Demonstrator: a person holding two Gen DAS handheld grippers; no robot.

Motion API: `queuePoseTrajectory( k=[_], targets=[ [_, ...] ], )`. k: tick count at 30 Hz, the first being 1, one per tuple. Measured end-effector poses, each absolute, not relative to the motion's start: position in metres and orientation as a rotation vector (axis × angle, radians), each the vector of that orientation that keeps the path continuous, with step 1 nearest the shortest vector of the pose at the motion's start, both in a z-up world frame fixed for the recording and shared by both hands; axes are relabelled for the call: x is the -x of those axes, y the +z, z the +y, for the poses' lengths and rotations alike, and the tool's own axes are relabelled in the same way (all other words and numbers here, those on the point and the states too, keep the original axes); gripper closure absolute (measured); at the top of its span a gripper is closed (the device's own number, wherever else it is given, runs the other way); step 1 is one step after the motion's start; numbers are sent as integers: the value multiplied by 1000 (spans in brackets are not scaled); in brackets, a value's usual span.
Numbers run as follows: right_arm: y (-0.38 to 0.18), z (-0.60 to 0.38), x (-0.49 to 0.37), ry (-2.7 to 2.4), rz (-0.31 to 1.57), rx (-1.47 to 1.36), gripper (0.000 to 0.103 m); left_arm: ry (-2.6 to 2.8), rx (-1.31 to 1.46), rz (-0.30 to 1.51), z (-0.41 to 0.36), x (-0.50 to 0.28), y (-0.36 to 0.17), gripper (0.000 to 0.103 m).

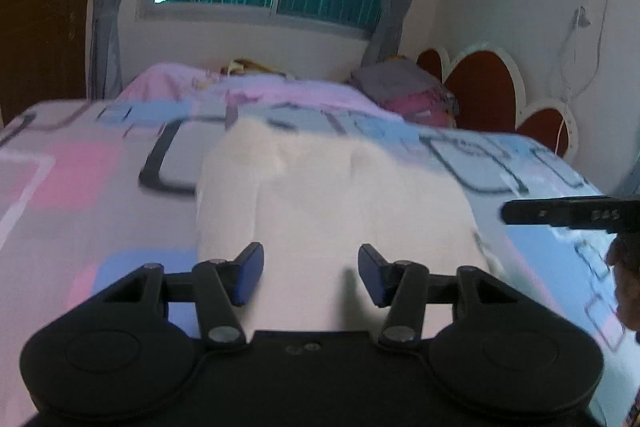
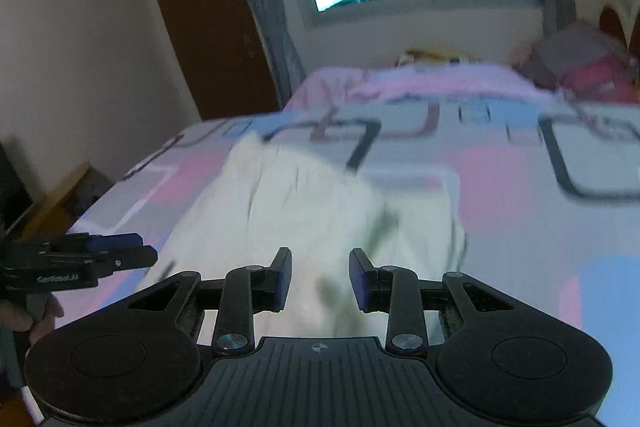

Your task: Fold large clothes

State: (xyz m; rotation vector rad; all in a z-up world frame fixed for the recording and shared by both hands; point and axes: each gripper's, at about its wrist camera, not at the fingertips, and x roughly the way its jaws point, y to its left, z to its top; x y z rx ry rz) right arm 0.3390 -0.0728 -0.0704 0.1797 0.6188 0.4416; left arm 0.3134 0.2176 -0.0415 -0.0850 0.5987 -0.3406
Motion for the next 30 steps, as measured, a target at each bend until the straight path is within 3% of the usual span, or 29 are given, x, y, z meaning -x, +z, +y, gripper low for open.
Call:
queuePoseTrajectory(
  k=[7,17,25,30],
  targets=[
    [-82,-34,-408,467,684,-59,70,-391,84,674,189,-392,-50,53],
    [-141,-58,-415,421,790,-18,70,-358,61,702,184,-409,-78,51],
    [-128,-74,-401,419,790,-30,70,-326,2,682,183,-379,-61,53],
    [-95,-92,-346,457,698,-101,70,-274,-12,660,187,-332,-49,53]
  ],
)
